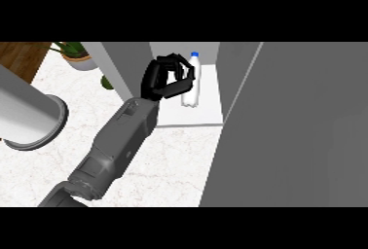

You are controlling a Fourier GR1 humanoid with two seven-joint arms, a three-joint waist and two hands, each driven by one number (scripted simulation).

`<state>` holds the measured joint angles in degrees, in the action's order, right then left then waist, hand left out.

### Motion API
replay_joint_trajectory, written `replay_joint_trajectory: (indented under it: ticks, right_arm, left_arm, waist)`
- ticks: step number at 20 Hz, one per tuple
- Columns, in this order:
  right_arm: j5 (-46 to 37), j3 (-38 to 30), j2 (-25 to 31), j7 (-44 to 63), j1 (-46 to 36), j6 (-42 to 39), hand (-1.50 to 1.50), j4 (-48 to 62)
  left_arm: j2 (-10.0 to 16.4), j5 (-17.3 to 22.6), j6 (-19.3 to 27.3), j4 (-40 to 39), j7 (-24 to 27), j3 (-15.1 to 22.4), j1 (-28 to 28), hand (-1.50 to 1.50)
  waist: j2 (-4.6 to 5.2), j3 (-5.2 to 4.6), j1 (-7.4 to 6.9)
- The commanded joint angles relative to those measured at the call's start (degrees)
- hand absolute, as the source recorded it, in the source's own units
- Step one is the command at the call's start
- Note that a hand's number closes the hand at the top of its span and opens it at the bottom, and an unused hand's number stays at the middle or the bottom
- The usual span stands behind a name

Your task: Pick up the bottled water, place it into the cabinet and close the cabinet

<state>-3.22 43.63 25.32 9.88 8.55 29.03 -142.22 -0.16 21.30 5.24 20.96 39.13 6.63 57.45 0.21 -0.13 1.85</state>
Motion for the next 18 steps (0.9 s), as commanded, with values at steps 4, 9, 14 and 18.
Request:
replay_joint_trajectory:
  ticks: [4, 9, 14, 18]
  right_arm:
    - [-4.85, -0.02, 2.77, 1.5, 2.57, 1.37, -1.5, -4.31]
    - [-2.53, -1.5, 4.27, 0.67, 1.83, 0.77, -1.5, -3.61]
    - [-1.02, -1.82, 6.21, 1.4, 1.59, 0.07, 1.5, -4.3]
    - [-0.88, 0.73, 8.95, 3.95, -0.87, -3.76, 1.5, -6.4]
  left_arm:
    - [1.23, 5.09, -7.36, 13.31, -3.81, 0.59, -11.51, 1.5]
    - [1.86, 6.89, -6.38, 23.59, -5.87, 4.03, -20.73, 1.5]
    - [3.13, 8.04, -5.71, 36.37, -10.29, 8.2, -30.24, 1.5]
    - [4.81, 7.72, -5.18, 47.99, -11.45, 11.32, -40.38, 1.5]
  waist:
    - [-1.44, 0.12, -3.27]
    - [-1.67, 0.15, -4.59]
    - [-1.8, 0.15, -5.61]
    - [-1.55, 0.1, -5.22]
